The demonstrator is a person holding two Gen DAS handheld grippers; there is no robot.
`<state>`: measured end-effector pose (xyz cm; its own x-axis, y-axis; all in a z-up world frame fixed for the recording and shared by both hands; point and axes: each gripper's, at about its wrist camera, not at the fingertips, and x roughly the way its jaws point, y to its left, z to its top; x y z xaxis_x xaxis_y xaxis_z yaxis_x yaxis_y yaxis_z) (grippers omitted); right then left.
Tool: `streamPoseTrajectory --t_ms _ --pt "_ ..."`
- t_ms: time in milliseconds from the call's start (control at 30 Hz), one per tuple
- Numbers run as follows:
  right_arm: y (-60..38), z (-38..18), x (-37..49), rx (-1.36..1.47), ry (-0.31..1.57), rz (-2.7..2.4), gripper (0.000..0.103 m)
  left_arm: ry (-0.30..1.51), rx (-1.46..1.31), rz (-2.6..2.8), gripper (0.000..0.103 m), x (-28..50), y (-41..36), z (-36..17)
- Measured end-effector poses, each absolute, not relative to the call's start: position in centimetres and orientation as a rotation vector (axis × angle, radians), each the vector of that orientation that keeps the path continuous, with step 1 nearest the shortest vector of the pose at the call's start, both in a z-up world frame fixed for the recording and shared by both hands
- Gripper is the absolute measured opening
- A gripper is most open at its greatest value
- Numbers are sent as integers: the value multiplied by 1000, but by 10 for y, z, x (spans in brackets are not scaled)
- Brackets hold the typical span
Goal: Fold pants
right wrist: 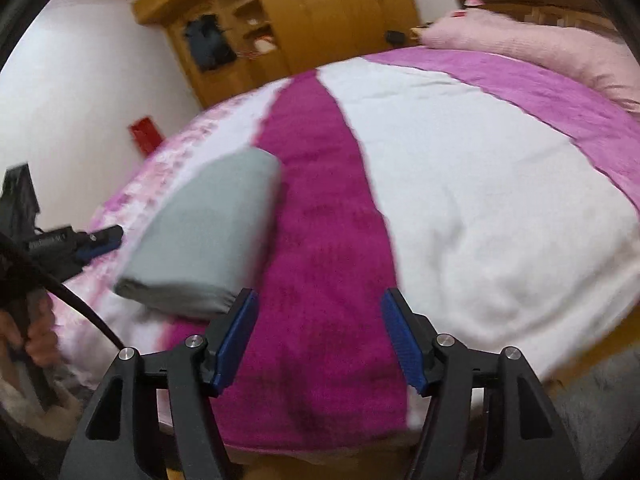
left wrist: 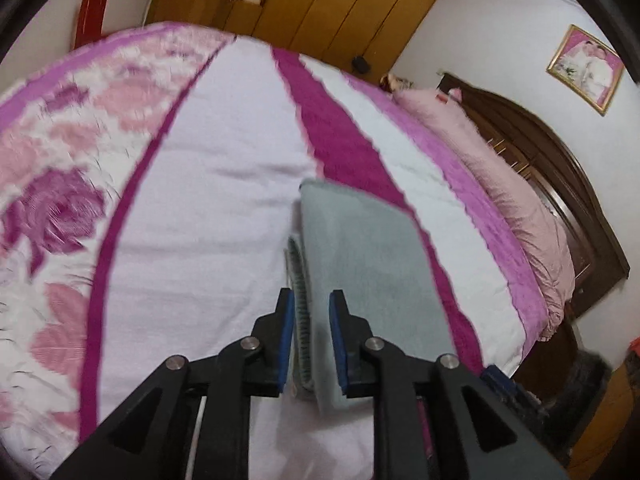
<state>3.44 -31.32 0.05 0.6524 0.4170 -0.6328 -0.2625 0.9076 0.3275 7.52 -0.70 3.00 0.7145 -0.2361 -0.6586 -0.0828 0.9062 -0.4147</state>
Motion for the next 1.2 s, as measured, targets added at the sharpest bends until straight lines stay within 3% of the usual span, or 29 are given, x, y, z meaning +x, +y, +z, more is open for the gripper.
streamPoseTrajectory --t_ms 67,133,200,433,533,700,767,800,867,900,933,967,1067,1200 --pt "-299 12 45 187 736 504 51 753 -418 -134 17 71 -17 43" --pt "-283 20 52 155 710 605 25 754 -380 -202 17 70 -34 51" --pt "-272 22 60 155 707 670 16 773 -341 -242 17 74 -50 49" --pt "-257 -12 66 182 800 716 10 886 -322 -218 13 72 -62 5" --pt "-264 -22 64 187 812 690 0 921 -317 -204 13 66 -61 -12" --pt "-274 -19 65 230 826 708 0 943 -337 -206 13 58 -58 -10" --pt "-276 -15 68 249 824 714 1 934 -356 -210 16 58 -54 3" --pt "-278 -14 68 253 822 713 2 928 -362 -210 24 60 -52 10" --pt "-283 -11 70 264 819 702 9 909 -378 -211 43 67 -45 23" --pt "-285 -11 73 274 819 696 24 898 -381 -209 51 73 -41 27" --pt "-289 -11 77 295 822 687 45 897 -381 -206 52 78 -38 28" --pt "-293 -13 81 321 831 682 53 903 -383 -199 53 86 -33 28" --pt "-302 -21 99 440 872 712 56 981 -408 -177 66 112 -21 13" --pt "-303 -39 111 545 957 786 56 1079 -514 -258 68 122 -16 -19"
